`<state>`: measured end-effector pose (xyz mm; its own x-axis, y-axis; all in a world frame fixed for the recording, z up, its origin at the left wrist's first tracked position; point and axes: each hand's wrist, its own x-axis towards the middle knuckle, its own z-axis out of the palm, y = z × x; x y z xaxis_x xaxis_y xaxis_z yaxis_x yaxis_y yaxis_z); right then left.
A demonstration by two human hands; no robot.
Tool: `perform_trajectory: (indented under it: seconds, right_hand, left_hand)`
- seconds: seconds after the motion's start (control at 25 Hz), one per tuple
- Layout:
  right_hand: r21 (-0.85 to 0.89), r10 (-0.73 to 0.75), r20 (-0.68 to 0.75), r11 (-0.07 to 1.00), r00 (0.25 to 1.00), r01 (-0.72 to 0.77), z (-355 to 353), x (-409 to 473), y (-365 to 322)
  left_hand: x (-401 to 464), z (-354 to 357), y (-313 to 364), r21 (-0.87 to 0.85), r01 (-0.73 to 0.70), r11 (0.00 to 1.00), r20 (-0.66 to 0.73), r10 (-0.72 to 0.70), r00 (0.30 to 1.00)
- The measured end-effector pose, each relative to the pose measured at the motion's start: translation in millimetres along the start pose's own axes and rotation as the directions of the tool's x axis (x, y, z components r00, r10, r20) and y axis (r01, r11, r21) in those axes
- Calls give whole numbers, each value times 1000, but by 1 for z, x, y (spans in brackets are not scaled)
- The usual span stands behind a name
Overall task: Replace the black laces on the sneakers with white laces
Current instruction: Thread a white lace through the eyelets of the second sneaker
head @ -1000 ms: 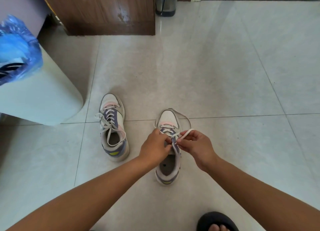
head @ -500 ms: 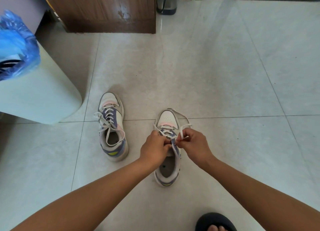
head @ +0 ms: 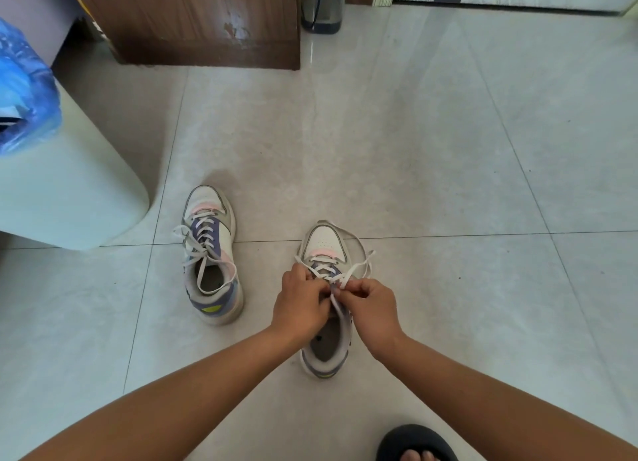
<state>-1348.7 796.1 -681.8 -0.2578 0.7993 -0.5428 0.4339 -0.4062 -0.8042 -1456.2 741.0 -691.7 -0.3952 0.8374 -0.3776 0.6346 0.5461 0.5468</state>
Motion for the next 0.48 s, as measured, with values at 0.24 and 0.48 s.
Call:
perform_trajectory:
  seconds: [0.24, 0.48]
  right_hand:
    - [-249, -122, 101, 958, 987, 144, -11, -19, 15]
    - [-295, -150, 59, 942, 987, 161, -16, -14, 10]
  left_hand:
    - [2, -2, 1, -70, -86, 994, -80, 81, 994]
    - [-2, -26, 19, -353, -91, 931, 28, 108, 994]
